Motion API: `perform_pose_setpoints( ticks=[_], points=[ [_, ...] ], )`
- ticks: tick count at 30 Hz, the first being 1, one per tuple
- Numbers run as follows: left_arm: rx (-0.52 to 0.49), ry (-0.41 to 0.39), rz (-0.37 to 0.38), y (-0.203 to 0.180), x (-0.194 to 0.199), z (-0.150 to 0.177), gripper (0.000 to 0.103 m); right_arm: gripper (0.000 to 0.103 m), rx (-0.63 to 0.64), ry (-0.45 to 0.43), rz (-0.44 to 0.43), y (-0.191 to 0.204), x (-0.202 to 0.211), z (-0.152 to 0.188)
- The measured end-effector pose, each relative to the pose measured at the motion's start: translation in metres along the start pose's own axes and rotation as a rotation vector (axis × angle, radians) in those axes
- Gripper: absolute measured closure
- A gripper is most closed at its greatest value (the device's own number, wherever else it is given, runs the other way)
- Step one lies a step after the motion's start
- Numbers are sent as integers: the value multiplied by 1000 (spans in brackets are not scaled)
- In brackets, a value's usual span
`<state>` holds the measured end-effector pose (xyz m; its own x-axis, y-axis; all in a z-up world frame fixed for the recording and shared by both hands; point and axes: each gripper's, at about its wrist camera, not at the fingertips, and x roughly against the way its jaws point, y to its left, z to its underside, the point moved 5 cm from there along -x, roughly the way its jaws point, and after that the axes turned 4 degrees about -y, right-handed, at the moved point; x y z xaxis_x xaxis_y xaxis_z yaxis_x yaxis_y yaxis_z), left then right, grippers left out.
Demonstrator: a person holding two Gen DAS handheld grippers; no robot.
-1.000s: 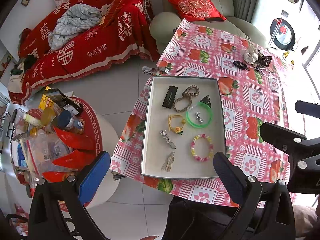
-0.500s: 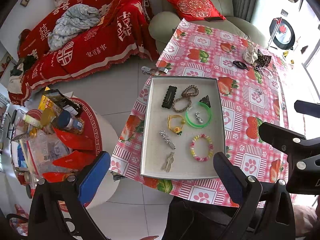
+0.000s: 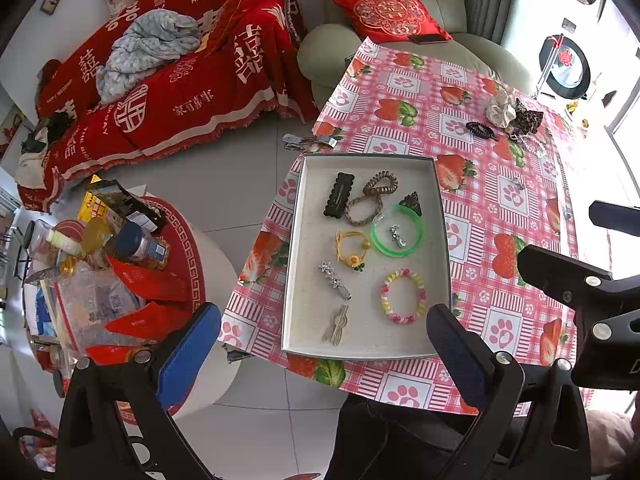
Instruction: Organize jewelry
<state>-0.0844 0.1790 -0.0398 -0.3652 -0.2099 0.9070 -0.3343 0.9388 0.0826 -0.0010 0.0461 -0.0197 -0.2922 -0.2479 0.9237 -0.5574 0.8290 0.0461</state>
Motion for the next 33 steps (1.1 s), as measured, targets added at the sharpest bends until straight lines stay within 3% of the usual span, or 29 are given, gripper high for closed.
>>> perform_pose_setpoints(
  ticks=[33],
  points=[
    [-18, -6, 11, 0, -2, -2, 0, 0, -4, 2, -2, 0, -1, 0]
  ],
)
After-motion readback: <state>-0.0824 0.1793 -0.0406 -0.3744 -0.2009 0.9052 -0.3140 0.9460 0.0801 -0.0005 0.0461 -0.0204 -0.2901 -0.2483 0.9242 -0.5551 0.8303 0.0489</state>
